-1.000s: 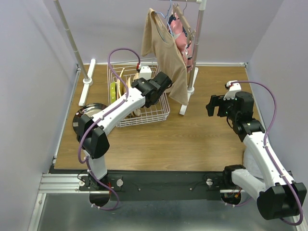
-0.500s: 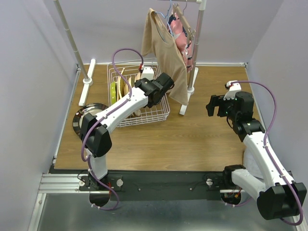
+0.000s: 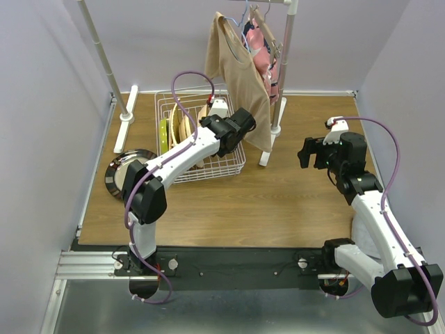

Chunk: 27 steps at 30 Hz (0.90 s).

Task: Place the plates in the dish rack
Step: Insert the plate into the dish rack

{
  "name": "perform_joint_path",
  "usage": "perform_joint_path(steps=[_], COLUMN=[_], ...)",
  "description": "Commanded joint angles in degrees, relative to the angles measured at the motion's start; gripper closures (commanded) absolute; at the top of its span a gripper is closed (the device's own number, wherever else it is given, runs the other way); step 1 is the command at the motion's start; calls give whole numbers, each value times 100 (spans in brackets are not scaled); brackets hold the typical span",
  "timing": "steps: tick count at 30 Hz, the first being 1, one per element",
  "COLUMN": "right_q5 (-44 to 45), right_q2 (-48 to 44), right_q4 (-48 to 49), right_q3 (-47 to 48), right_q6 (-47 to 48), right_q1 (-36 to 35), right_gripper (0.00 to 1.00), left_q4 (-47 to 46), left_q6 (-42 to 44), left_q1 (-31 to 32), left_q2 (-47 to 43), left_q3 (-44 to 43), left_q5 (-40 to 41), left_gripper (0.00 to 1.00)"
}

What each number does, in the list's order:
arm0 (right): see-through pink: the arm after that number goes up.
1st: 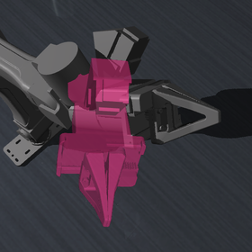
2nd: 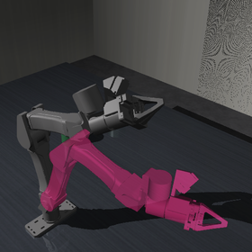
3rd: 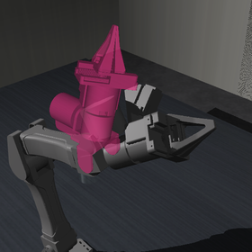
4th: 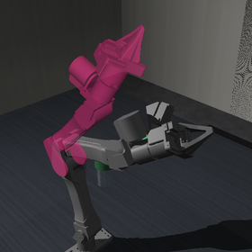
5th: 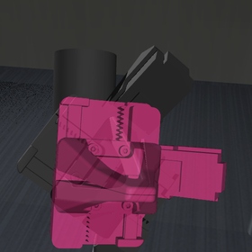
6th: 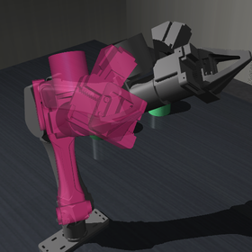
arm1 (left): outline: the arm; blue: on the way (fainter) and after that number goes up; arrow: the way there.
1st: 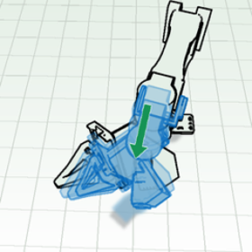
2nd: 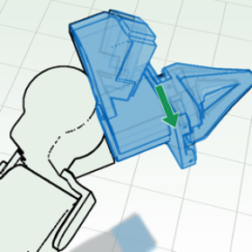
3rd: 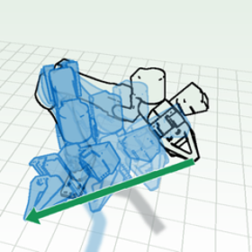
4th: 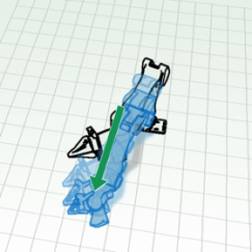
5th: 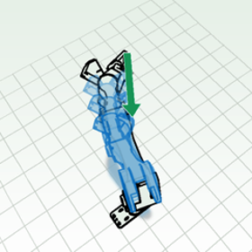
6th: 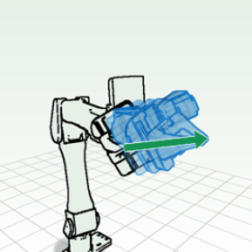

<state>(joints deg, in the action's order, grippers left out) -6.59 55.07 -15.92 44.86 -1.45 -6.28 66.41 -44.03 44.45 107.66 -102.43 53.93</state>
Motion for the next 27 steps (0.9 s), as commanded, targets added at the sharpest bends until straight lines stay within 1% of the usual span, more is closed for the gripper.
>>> perform_joint_path(steps=[1, 13, 27], right_q5=[132, 140, 158], right_q2=[-23, -40, -66], right_q4=[133, 133, 133], right_q3=[-65, -74, -74], right_q6=[40, 40, 40], right_q1=[22, 13, 13], right_gripper=[0, 0, 0], left_q4=[-225, -234, -243], left_q6=[-9, -149, -202], left_q1=[20, 20, 3], left_q2=[115, 221, 379], left_q3=[-145, -93, -163], left_q5=[249, 118, -199], left_gripper=[100, 100, 95])
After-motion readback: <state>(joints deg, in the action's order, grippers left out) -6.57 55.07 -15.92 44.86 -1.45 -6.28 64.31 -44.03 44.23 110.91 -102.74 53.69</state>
